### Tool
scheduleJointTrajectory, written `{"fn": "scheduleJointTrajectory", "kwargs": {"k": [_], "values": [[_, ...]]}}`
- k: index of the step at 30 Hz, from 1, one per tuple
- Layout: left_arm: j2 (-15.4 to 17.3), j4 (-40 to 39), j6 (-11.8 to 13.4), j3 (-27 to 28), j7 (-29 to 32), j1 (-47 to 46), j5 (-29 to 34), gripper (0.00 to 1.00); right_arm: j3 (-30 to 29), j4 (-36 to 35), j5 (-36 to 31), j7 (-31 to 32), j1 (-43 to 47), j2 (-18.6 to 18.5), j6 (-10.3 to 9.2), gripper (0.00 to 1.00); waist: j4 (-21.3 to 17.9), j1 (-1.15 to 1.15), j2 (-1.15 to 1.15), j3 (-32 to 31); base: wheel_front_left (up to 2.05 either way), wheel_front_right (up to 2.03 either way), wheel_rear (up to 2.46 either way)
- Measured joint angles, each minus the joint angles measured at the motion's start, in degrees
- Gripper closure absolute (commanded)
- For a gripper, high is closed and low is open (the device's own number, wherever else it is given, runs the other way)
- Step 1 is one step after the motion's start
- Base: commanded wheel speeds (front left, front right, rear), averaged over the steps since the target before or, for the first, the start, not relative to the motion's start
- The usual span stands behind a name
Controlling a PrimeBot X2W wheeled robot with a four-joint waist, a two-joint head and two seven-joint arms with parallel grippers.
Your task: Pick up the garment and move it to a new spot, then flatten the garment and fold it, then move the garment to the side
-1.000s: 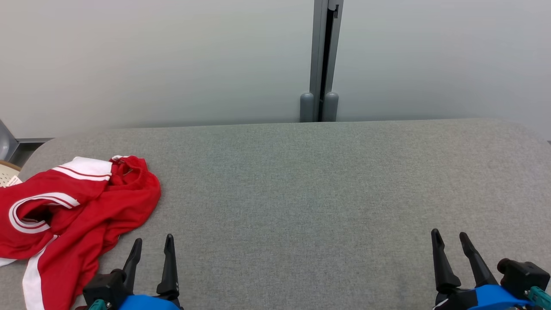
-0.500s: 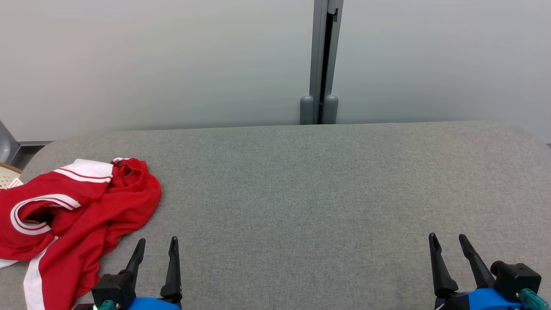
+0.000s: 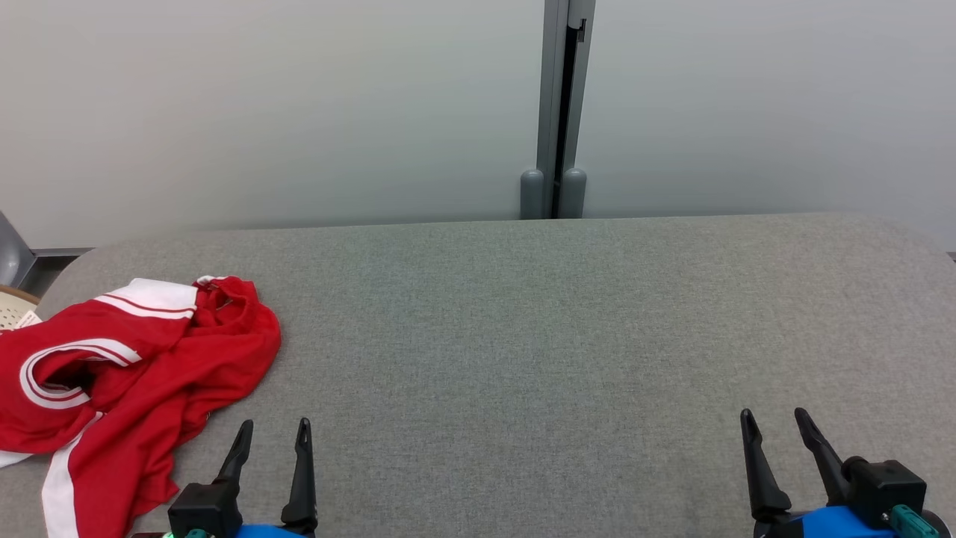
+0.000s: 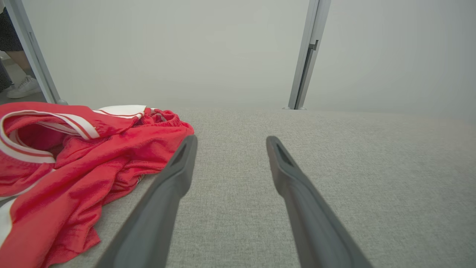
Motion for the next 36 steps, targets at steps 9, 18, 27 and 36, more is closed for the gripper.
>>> {"fn": "scheduleJointTrajectory", "kwargs": {"k": [9,18,27,36], "values": [[-0.08,-0.41,0.25,0.33,0.08,0.12,-1.21,0.00,0.07,-0.04,-0.08,-0.04,0.02,-0.01,0.00,0.00,-0.10,0.00,0.00,0.29,0.00,0.00,0.00],[-0.03,-0.68,0.52,0.21,0.31,0.13,-1.78,0.00,0.01,-0.29,-0.02,-0.22,0.23,-0.03,0.00,0.00,0.56,0.00,0.00,0.43,0.00,0.00,0.00],[0.59,-1.79,0.93,0.24,0.32,-0.01,-2.18,0.00,-0.35,-1.05,0.18,-0.52,1.20,-0.07,0.05,0.00,7.02,0.00,0.00,0.67,0.00,0.00,0.00],[2.09,-3.78,1.44,0.79,1.57,0.15,-2.65,0.00,-0.03,-0.73,1.14,-1.07,1.18,-0.07,0.05,0.00,18.36,0.00,0.00,0.92,0.00,0.00,0.00]]}}
